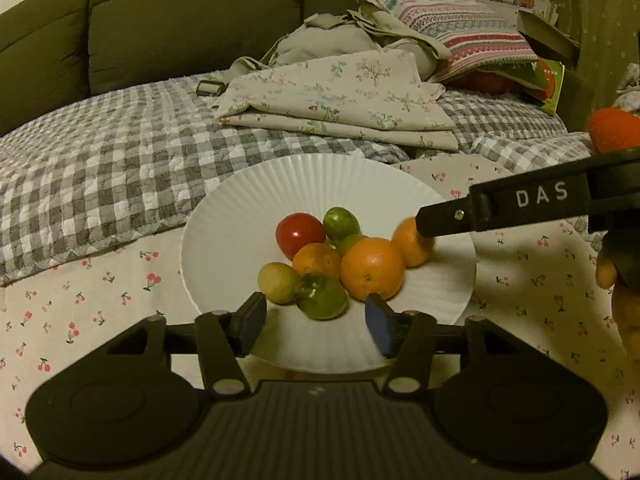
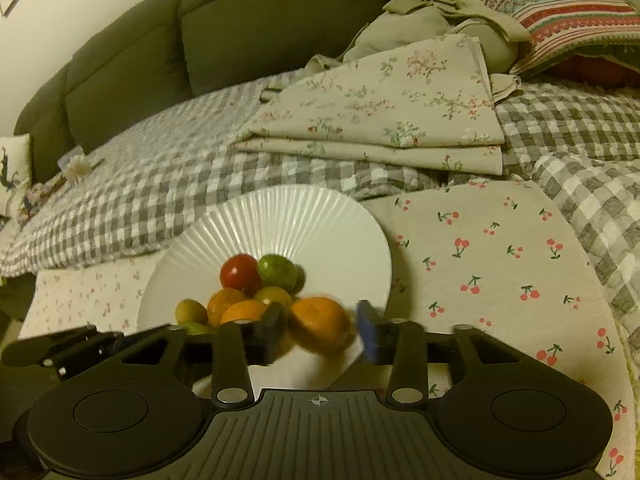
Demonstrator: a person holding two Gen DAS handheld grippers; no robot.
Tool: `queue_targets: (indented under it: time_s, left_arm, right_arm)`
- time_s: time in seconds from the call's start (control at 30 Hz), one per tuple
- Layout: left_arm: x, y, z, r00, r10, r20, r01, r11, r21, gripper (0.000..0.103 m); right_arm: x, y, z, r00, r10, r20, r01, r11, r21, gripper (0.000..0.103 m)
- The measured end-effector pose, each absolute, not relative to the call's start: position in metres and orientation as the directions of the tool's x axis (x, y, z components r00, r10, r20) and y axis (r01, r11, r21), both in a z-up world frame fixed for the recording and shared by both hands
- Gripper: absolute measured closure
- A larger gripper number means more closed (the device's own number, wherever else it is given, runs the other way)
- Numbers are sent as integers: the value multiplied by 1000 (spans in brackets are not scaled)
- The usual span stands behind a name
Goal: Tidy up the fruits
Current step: 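Carry the lime and mandarin over the white plate and open both tools, then move both open tools back to the pale yellow fruits on the cloth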
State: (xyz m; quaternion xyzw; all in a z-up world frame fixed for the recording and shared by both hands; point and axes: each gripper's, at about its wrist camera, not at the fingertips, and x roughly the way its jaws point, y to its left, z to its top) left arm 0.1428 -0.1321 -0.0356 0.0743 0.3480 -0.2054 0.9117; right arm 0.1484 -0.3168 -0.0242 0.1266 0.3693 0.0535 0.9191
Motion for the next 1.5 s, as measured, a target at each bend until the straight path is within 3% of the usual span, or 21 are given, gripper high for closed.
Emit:
queue_targets:
  time_s: [0.7,1.5]
  left_arm:
    - [111,-91,-16,671,-291,-682,360,932,-44,48]
    - [67,-59,-1,671,-236,-703,260,963,-75,45]
  right_arm:
    - [137,-317,1,746,223,-628,-4,944,331,50]
    - [65,-277,28,740,229,-632,-101,967,232,50]
